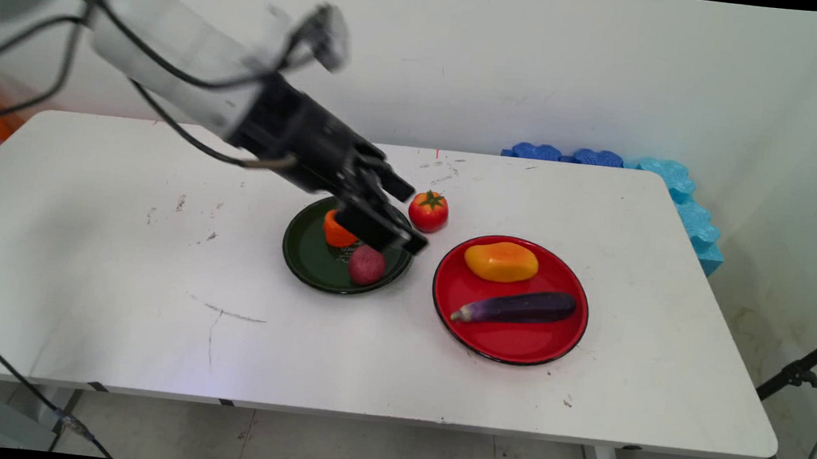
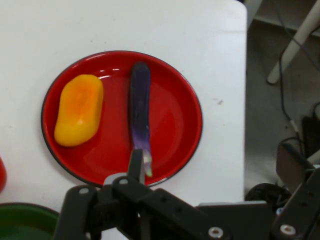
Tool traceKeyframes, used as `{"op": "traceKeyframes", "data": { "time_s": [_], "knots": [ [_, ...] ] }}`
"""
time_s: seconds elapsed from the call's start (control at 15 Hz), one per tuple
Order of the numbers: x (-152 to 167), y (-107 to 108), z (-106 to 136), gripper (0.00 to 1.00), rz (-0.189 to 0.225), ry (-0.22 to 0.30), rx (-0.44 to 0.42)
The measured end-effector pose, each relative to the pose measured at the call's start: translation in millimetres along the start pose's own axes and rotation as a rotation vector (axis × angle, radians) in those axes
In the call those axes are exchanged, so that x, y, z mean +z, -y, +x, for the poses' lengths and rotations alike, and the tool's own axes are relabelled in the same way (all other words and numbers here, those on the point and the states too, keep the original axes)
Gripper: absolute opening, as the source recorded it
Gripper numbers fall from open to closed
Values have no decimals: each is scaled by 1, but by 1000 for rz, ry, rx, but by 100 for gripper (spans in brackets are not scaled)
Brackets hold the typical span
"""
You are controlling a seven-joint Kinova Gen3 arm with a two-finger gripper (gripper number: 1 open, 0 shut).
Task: Pick up the eggplant from the red plate
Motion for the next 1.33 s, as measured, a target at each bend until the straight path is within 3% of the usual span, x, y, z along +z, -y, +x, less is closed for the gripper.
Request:
{"op": "traceKeyframes", "data": {
  "time_s": [0.67, 1.33],
  "knots": [
    [129, 18, -7, 100, 48, 66, 10],
    [213, 34, -14, 100, 52, 101, -25]
  ]
}}
